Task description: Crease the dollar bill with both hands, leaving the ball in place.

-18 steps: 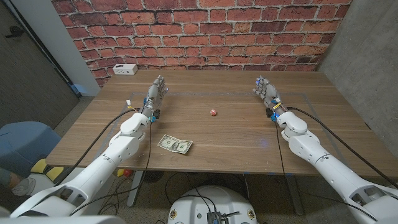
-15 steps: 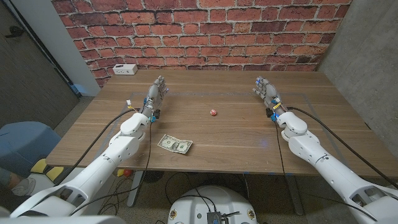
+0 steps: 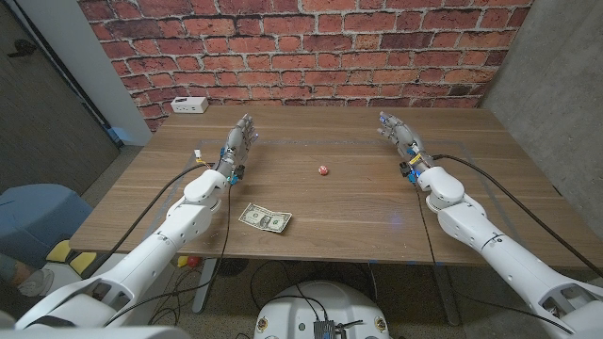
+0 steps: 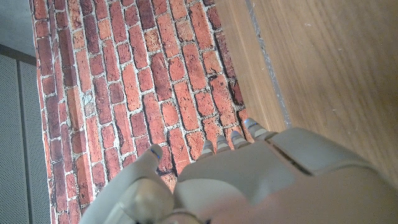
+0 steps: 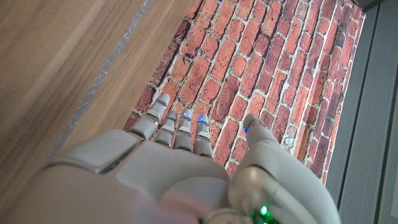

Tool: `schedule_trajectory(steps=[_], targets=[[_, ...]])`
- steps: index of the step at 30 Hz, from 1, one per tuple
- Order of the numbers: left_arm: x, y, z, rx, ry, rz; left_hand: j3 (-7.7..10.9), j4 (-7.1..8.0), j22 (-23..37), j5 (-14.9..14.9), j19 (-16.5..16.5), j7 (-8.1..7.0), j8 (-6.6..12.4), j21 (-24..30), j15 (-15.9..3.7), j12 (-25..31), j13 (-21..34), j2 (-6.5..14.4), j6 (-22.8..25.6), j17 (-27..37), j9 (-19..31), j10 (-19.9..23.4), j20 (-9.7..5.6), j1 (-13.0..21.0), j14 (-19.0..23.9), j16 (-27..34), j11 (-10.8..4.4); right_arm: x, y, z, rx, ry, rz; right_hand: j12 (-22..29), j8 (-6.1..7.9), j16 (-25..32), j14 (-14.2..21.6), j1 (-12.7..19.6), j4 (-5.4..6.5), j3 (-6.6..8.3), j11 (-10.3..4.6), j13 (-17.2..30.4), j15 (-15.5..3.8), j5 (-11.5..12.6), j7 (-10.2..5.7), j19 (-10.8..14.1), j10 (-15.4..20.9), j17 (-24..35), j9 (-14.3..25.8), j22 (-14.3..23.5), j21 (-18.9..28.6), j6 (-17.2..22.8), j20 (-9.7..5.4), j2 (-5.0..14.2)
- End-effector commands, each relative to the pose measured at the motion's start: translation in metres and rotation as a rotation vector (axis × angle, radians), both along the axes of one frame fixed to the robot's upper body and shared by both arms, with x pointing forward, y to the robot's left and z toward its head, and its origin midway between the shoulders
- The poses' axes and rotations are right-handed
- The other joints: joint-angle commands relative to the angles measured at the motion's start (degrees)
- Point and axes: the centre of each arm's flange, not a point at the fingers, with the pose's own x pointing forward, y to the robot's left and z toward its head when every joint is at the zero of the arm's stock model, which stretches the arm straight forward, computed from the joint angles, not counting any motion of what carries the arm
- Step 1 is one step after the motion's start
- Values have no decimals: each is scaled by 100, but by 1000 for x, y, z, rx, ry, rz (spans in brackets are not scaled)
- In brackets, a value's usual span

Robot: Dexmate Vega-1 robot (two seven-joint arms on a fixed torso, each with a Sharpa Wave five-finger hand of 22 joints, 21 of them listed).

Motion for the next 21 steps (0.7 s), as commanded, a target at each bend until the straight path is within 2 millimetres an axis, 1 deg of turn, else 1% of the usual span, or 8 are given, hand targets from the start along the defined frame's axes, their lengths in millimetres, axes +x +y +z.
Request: schedule_trajectory(steps=[1, 8, 9, 16, 18, 19, 20, 21], targets=[[3, -6, 1, 13, 6, -12, 0, -9, 23, 55, -198, 7, 30, 3, -103, 50, 12, 471, -854, 18, 12, -1005, 29, 10, -1097, 36, 27, -26, 20, 14, -199, -113, -49, 46, 33, 40, 90, 97, -56, 41, 23, 29, 10, -10, -1, 77, 72, 24, 25, 22, 53, 101, -2, 2], [3, -8, 2, 20, 7, -17, -9, -14, 22, 58, -155, -2, 48, 2, -34, 66, 14, 464, -783, 17, 13, -950, 61, 14, -1038, 50, 89, -40, 33, 21, -305, -163, -57, 48, 36, 39, 152, 154, -114, 82, 26, 31, 26, -31, 2, 123, 138, 26, 27, 23, 59, 182, 6, 6], [3, -8, 2, 20, 7, -17, -13, -17, 22, 59, -138, -5, 49, 2, -26, 69, 15, 459, -770, 17, 14, -936, 69, 16, -1025, 51, 140, -42, 35, 22, -322, -171, -61, 48, 36, 39, 154, 157, -117, 84, 28, 31, 25, -32, 2, 126, 141, 26, 27, 23, 60, 186, 4, 6], [2, -10, 2, 25, 8, -23, -21, -22, 21, 63, -107, 4, 51, -2, -17, 76, 16, 453, -730, 16, 15, -897, 82, 21, -993, 51, 112, -55, 52, 30, -446, -224, -73, 42, 39, 29, 177, 195, -161, 112, -6, 32, 11, -48, -11, 137, 173, 27, 28, 23, 54, 257, 6, 0], [2, -10, 2, 26, 8, -24, -23, -22, 21, 64, -96, 5, 49, -3, -10, 78, 17, 452, -726, 16, 15, -887, 81, 22, -985, 51, 157, -57, 54, 31, -466, -231, -80, 39, 38, 28, 184, 201, -168, 117, 1, 32, 10, -52, -15, 142, 178, 27, 28, 23, 54, 266, 6, -2], [2, -11, 2, 28, 9, -26, -25, -23, 21, 65, -96, 7, 45, -8, -3, 69, 17, 452, -726, 16, 15, -903, 81, 23, -984, 48, 97, -60, 58, 32, -493, -245, -87, 38, 38, 27, 186, 203, -172, 119, 2, 32, 8, -54, -18, 143, 180, 28, 28, 23, 53, 275, 6, -3], [2, -11, 2, 29, 9, -27, -28, -23, 21, 66, -89, 9, 44, -11, -2, 70, 18, 451, -720, 17, 16, -894, 85, 24, -979, 46, 189, -62, 60, 32, -505, -249, -89, 44, 39, 25, 192, 208, -179, 124, -9, 32, 5, -58, -23, 144, 207, 29, 28, 24, 51, 289, 8, -5], [2, -11, 2, 29, 9, -27, -30, -24, 21, 67, -82, 11, 43, -12, 2, 73, 18, 451, -716, 17, 16, -882, 89, 25, -978, 45, 138, -62, 60, 32, -505, -249, -89, 45, 44, 24, 194, 211, -183, 127, -6, 32, -1, -61, -34, 146, 215, 29, 28, 24, 51, 312, 6, -6]])
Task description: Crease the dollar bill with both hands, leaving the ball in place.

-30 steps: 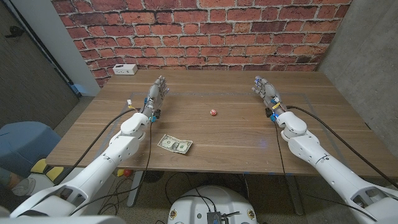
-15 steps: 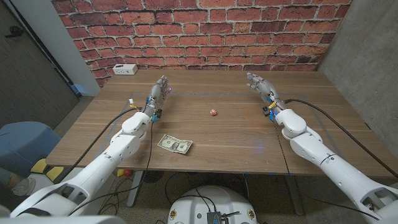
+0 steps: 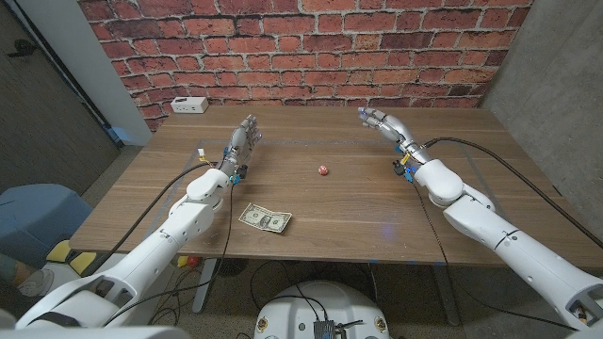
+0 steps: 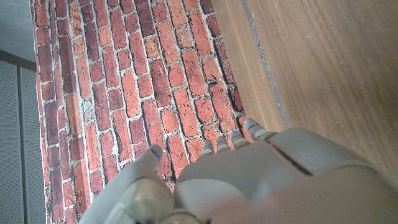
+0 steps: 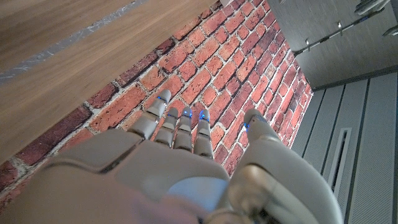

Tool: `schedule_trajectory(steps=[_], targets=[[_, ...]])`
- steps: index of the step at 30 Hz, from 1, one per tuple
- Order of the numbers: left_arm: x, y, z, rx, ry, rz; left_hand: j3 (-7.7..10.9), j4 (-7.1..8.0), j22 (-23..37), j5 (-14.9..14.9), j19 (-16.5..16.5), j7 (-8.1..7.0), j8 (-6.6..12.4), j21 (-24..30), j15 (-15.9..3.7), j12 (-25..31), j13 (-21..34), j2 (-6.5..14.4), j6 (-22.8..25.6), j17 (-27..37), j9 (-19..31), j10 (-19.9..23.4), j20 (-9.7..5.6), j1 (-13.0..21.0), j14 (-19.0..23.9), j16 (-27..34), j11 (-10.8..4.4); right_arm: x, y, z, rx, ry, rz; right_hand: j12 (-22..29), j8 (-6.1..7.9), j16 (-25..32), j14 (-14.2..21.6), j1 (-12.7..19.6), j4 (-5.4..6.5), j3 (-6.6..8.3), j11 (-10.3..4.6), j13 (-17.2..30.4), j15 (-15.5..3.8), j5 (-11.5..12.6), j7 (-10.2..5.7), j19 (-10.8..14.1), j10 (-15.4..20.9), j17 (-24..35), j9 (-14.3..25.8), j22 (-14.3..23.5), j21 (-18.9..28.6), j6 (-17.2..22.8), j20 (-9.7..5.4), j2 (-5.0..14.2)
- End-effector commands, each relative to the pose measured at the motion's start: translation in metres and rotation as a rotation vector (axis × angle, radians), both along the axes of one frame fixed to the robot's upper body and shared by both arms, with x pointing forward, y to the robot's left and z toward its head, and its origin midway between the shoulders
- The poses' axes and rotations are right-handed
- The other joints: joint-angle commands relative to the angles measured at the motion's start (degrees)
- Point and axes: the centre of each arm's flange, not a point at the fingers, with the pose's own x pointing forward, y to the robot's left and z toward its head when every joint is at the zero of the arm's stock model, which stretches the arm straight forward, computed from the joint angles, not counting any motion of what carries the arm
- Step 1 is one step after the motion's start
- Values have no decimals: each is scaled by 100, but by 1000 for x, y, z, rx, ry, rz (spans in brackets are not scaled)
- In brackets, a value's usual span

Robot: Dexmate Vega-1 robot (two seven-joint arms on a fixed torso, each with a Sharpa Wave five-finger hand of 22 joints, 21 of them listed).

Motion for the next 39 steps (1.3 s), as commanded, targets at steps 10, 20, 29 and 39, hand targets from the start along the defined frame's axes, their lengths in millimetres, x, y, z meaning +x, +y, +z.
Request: schedule_trajectory(steps=[10, 20, 29, 39], targets=[[-3, -4, -1, 12, 6, -16, -23, -12, 22, 33, -25, 21, 44, -27, 17, 29, 21, 451, -676, 15, 19, -854, 73, 31, -950, 42, 34, -40, 45, 14, -313, -152, -50, 50, 16, 28, 117, 83, -58, 53, 3, 35, -48, -40, -23, 75, 158, 37, 31, 25, 13, 177, -24, -3], [-5, -3, -3, 15, 9, -19, -30, -13, 22, 37, -12, 18, 39, -41, 32, 26, 22, 448, -660, 15, 20, -843, 79, 34, -942, 37, 53, -56, 65, 16, -432, -203, -62, 41, 8, 23, 144, 84, -70, 69, -20, 36, -83, -60, -63, 81, 189, 43, 32, 25, 5, 221, -44, -5], [-8, -2, -5, 18, 12, -20, -40, -11, 22, 41, -5, 21, 35, -57, 25, 23, 24, 446, -651, 17, 21, -834, 78, 33, -936, 33, 38, -68, 81, 14, -534, -253, -68, 43, 1, 20, 178, 84, -81, 88, -52, 37, -137, -81, -110, 94, 253, 47, 34, 25, -1, 275, -58, -4], [-11, -3, -5, 21, 13, -28, -49, -12, 22, 46, 12, 21, 39, -72, 30, 20, 24, 444, -621, 16, 21, -821, 80, 35, -925, 31, 47, -82, 100, 8, -633, -285, -54, 45, 27, 23, 224, 54, -66, 100, -102, 38, -187, -105, -160, 97, 331, 60, 36, 24, -12, 430, -47, 8]])
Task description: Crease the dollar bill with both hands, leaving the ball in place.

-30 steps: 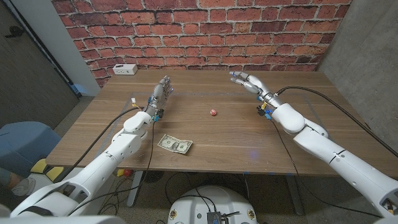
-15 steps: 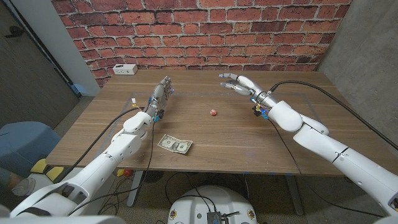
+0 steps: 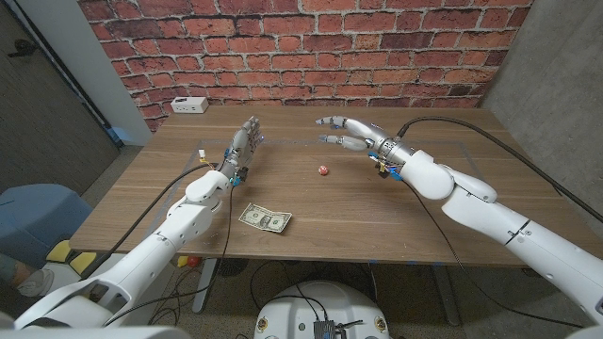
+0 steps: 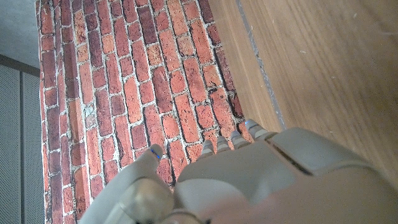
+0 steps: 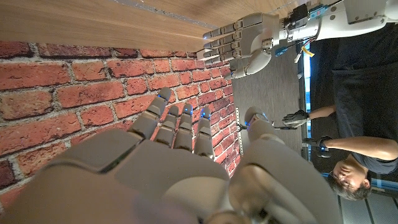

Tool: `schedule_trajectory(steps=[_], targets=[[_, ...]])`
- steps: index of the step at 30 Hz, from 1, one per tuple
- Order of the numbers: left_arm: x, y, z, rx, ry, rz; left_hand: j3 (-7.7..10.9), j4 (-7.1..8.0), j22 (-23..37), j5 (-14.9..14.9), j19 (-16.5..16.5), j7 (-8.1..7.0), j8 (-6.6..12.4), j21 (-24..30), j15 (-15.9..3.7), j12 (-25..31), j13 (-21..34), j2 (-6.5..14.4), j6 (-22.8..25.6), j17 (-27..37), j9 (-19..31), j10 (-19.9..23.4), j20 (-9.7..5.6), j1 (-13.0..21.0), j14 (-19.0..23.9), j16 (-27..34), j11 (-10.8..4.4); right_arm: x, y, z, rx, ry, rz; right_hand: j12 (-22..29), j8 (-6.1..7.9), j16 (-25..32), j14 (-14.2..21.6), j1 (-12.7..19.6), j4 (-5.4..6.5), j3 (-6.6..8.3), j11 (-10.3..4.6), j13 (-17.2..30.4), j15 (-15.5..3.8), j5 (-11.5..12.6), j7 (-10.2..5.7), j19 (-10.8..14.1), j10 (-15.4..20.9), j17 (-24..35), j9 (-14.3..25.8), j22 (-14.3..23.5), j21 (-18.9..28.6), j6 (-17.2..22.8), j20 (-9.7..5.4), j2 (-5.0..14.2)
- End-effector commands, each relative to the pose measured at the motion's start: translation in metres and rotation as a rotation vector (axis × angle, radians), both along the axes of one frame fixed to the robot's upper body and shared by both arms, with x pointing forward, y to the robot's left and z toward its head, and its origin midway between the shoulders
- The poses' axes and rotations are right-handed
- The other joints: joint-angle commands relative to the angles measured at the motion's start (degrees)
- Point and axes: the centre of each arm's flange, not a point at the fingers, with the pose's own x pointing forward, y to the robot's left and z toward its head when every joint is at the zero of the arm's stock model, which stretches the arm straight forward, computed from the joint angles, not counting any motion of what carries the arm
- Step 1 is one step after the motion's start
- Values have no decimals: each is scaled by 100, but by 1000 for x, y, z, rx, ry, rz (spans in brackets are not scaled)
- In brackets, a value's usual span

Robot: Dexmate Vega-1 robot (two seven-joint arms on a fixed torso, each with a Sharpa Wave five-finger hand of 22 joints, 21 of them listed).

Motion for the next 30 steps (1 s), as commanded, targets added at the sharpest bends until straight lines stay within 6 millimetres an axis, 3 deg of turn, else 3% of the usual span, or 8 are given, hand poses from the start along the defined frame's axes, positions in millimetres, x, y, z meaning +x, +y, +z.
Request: schedule_trajectory(steps=[1, 17, 30], targets=[[-4, 0, -1, 5, 3, -7, -36, 2, 24, 23, 4, 22, 39, -5, 30, 13, 25, 444, -619, 15, 22, -837, 26, 35, -924, 31, 29, -17, 22, -6, -123, -41, 6, 43, 28, 23, 49, 24, 20, 20, -34, 12, -15, -24, -12, 24, 64, 36, 9, 25, -13, 102, 29, -14], [-9, -3, -4, 13, 2, -15, -46, 3, 24, 27, 22, 16, 36, -18, 37, 16, 26, 440, -601, 16, 23, -815, 36, 34, -912, 31, 5, -31, 58, -32, -297, -21, 69, 34, 3, 18, 73, -47, 59, 20, -46, 14, -28, -50, -20, 33, 128, 49, 11, 25, -21, 153, 33, -3], [-15, -5, -8, 12, 3, -14, -54, 3, 25, 30, 31, 19, 32, -31, 34, 14, 26, 440, -596, 16, 23, -808, 37, 34, -906, 30, 5, -38, 72, -50, -389, -42, 75, 23, 0, 12, 108, -27, 50, 73, -54, 15, -61, -54, -33, 53, 170, 41, 12, 25, -23, 238, 10, 50]])
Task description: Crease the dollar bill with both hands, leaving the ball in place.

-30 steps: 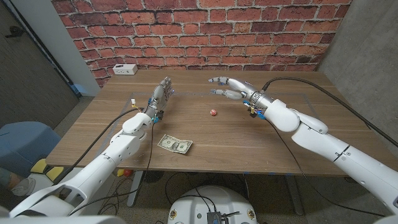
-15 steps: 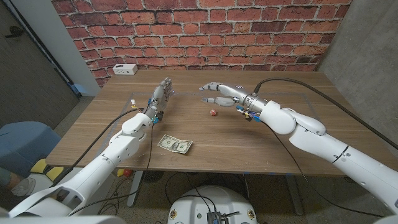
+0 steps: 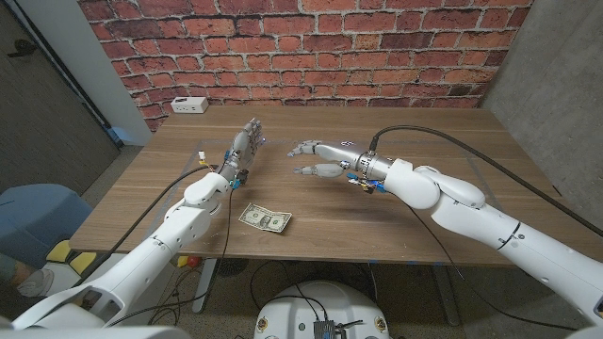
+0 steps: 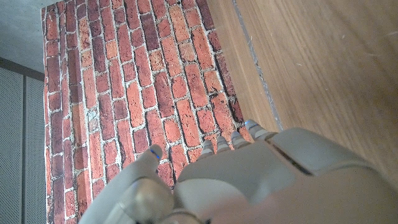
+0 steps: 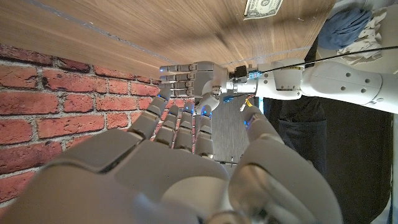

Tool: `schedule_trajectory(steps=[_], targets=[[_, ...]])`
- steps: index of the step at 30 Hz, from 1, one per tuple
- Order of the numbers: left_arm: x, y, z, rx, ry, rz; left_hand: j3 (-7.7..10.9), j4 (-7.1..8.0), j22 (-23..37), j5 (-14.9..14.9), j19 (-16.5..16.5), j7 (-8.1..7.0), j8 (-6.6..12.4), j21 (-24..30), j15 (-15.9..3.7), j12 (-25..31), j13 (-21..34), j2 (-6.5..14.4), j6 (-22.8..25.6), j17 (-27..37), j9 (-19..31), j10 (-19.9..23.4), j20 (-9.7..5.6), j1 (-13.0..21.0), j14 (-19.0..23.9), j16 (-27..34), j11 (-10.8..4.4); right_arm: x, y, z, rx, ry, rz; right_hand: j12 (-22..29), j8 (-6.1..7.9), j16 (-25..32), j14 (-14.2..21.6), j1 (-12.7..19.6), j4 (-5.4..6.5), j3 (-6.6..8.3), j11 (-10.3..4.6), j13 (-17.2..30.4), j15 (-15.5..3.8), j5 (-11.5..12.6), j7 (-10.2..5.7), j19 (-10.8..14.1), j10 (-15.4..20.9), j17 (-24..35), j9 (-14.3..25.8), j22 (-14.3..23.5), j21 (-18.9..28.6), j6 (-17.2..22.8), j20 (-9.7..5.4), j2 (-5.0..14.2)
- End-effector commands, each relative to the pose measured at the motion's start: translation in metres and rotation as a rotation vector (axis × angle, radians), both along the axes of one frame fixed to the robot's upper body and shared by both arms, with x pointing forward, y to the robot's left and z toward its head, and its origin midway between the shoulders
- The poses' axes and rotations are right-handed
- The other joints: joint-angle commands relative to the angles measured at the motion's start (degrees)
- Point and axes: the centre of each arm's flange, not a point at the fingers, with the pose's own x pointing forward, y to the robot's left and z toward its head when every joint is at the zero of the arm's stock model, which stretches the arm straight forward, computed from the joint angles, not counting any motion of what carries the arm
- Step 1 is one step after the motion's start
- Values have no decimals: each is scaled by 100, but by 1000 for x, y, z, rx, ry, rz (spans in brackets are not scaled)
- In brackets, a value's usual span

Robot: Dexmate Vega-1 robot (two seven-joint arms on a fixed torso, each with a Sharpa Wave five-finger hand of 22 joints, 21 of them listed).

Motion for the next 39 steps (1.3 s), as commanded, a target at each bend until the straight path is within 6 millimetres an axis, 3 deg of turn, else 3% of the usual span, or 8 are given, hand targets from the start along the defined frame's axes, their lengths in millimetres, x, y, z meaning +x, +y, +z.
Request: schedule_trajectory(steps=[1, 12, 20, 23, 24, 28, 30, 39], targets=[[-6, -1, -3, 1, 0, 1, -15, -8, 25, 30, 12, 16, 33, -32, 5, 16, 27, 440, -593, 16, 23, -803, 18, 34, -875, 29, -4, -10, 17, -20, -113, -24, 14, 20, 1, 10, 49, -13, -12, 63, -23, 16, -3, -10, -16, 56, 51, 11, 13, 25, -23, 87, 9, 59], [-14, -3, -8, 10, 4, -1, -23, -10, 25, 34, 35, 8, 28, -46, 6, 26, 27, 442, -589, 15, 23, -760, 31, 36, -854, 32, 61, -18, 21, -41, -137, -70, 15, 74, 36, 83, 383, 376, -157, 332, -52, 16, -129, -44, -52, 300, 389, -4, 16, 29, 35, 488, -13, 273], [-23, -6, -12, 24, -2, -8, -30, -13, 25, 36, 83, 19, 48, -44, 40, 45, 27, 437, -528, 13, 24, -696, 54, 39, -765, 58, 35, -23, 25, -57, -149, -64, 17, 107, 37, 139, 590, 586, -193, 451, -31, 17, -168, -79, -33, 420, 604, 17, 16, 35, 57, 673, 10, 311], [-30, -5, -12, 40, -30, 1, -32, -30, 22, 36, 210, 105, 108, -20, 90, 103, 27, 430, -312, 8, 25, -504, 112, 56, -599, 94, 55, -24, 26, -63, -147, -59, 17, 116, 46, 161, 655, 673, -182, 516, -44, 18, -198, -88, -31, 464, 682, 34, 17, 38, 65, 769, -9, 360], [-33, -5, -11, 53, -47, 13, -17, -59, 18, 34, 262, 125, 127, -15, 91, 137, 27, 434, -211, 2, 25, -381, 125, 89, -498, 109, 76, -25, 27, -66, -145, -58, 17, 117, 41, 167, 668, 711, -170, 545, -81, 18, -201, -93, -35, 475, 712, 44, 17, 39, 65, 792, -14, 376], [-44, -3, -9, 90, -92, 42, 416, -598, 7, -247, 927, 383, 217, 57, 241, 298, 26, 526, 908, -31, 30, 667, 326, 798, 445, 111, 187, -27, 30, -74, -143, -57, 11, 112, 38, 202, 740, 832, -117, 658, -108, 21, -235, -110, -61, 496, 777, 78, 20, 44, 64, 892, -42, 435], [-49, -3, -9, 107, -108, 53, 499, -675, 14, -336, 1076, 401, 233, 85, 297, 319, 27, 532, 1143, -26, 35, 871, 338, 907, 679, 129, 195, -28, 31, -78, -145, -52, 11, 112, 31, 214, 761, 914, -83, 739, -143, 23, -254, -118, -78, 513, 822, 97, 22, 47, 66, 934, -69, 460], [-71, 7, -14, 207, -139, 146, 859, -965, 46, -583, 1535, 508, 229, 178, 661, 417, 54, 520, 1912, 7, 54, 1754, 806, 1298, 1703, 220, 372, -29, 39, -95, -145, -42, 7, 88, -2, 259, 819, 1150, 41, 979, -200, 32, -376, -148, -144, 558, 886, 155, 30, 57, 76, 1018, -138, 488]])
